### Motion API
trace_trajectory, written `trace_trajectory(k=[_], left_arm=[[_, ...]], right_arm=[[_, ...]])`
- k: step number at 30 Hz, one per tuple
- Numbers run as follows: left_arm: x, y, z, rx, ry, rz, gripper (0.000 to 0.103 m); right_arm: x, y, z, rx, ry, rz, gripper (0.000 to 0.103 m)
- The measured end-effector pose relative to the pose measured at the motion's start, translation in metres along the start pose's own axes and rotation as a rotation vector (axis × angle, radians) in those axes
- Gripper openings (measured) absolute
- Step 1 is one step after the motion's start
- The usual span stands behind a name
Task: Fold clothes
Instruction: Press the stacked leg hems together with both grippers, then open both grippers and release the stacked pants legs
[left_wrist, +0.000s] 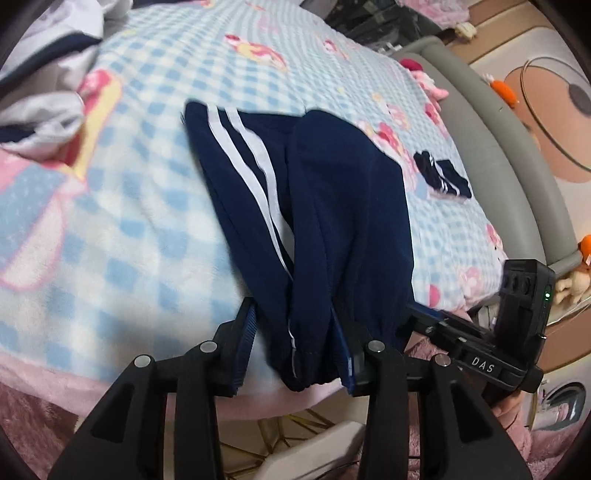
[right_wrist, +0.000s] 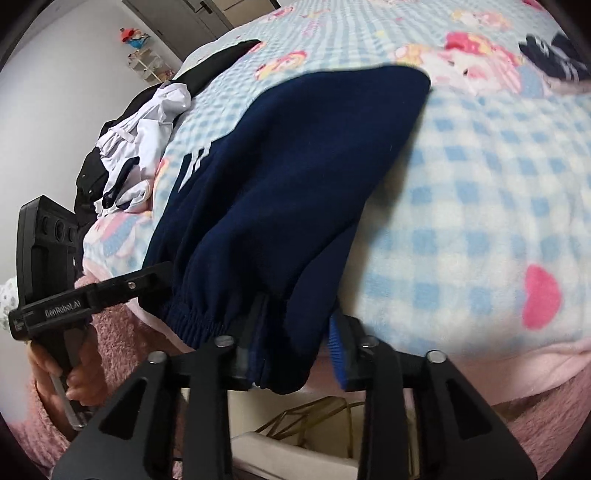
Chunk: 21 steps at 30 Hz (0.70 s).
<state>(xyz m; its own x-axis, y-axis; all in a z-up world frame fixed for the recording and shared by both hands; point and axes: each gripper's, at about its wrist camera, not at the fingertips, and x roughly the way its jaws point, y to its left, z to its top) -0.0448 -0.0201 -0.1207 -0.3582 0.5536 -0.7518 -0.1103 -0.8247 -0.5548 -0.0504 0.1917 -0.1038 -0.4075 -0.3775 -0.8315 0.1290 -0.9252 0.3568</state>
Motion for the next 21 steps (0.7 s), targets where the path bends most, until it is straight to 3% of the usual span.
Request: trace_trajectory(k=[4,5,12,16,21], left_arm=[[-0.013,-0.004,0.013,0.027,-0.050,0.023,0.043],[-0.014,-0.006,0.019,0.040,-0.062,0.029,0.043],[-0.005,-0.023,0.073,0.124,-0.131,0.073,0.043],[0.019,-0.021,0.103,0.143,-0.117,0.029,0.043],[0.065,-0.018,0.122,0.151,-0.033,0.031,0.043]], right_arm=[[-0.018,-0.007,0.011,-0.013,-0.070,-0.090,0.038],[-0.020,-0.013,0.016,0.006,-0.078,-0.092,0.044],[-0.017,-0.048,0.048,0.099,-0.088,-0.094,0.044],[-0.007,-0.052,0.068,0.086,-0.073,-0.107,0.044],[0.003,-0.056,0.081,0.094,-0.083,-0.130,0.045]])
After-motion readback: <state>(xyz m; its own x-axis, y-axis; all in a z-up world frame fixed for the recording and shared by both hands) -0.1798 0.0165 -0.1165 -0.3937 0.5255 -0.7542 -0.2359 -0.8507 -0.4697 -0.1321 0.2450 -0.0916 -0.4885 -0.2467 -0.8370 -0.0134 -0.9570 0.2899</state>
